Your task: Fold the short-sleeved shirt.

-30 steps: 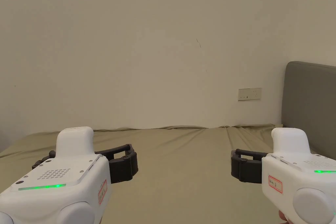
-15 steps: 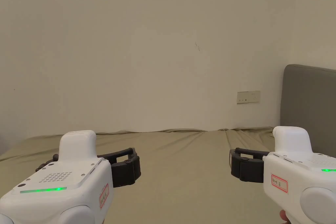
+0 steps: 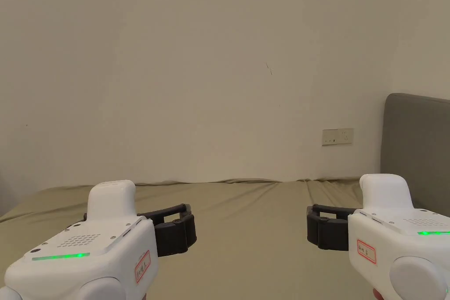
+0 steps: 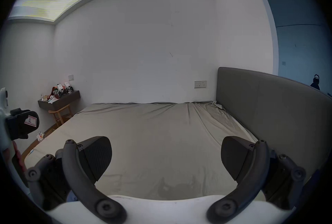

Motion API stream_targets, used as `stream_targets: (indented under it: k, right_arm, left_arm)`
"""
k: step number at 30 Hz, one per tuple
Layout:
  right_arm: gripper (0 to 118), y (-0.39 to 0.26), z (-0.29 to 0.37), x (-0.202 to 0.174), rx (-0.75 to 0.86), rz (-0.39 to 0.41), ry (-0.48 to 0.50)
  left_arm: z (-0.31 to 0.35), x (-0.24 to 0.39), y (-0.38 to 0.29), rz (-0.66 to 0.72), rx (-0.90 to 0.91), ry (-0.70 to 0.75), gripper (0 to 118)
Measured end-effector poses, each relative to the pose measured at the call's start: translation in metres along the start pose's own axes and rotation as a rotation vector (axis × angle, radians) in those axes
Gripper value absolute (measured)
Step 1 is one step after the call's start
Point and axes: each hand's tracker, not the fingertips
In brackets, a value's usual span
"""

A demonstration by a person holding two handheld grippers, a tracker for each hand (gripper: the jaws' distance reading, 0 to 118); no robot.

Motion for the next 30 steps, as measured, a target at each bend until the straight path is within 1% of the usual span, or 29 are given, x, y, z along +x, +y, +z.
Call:
stream_targets:
  k: [5, 12, 15, 18, 21, 26, 30]
  right_arm:
    - [118, 0.0014, -0.0021, 0.0002, -0.006, -0.004, 0.002]
    - [118, 0.0021, -0.0036, 0.0026, -0.02, -0.037, 0.008]
    - [118, 0.0027, -0.0037, 0.0022, -0.024, -0.025, 0.011]
    - [118, 0.0043, -0.0043, 0.001, -0.028, -0.021, 0.0]
    - [118, 0.0056, -0.0052, 0.0024, -0.032, -0.03, 0.011]
    - [118, 0.0038, -0.0068, 0.0015, -0.036, -0.009, -0.016]
    - [118, 0.0031, -0.0074, 0.0026, -0.044, -0.031, 0.0]
  left_arm:
    - [0.001, 0.0005, 0.0007, -0.006, 0.0, 0.005, 118]
    - [0.0016, 0.0041, 0.0016, -0.032, -0.002, 0.003, 118]
    - [0.0002, 0.0025, 0.0037, -0.002, -0.035, -0.05, 118]
    - [0.0, 0.0031, 0.0031, -0.002, -0.029, -0.042, 118]
    - [-0.0001, 0.0046, 0.003, -0.018, -0.03, -0.031, 118]
    - [0.0001, 0.0052, 0.0032, -0.022, -0.031, -0.041, 118]
    - [-0.0003, 0.0055, 0.0036, -0.018, -0.032, -0.048, 118]
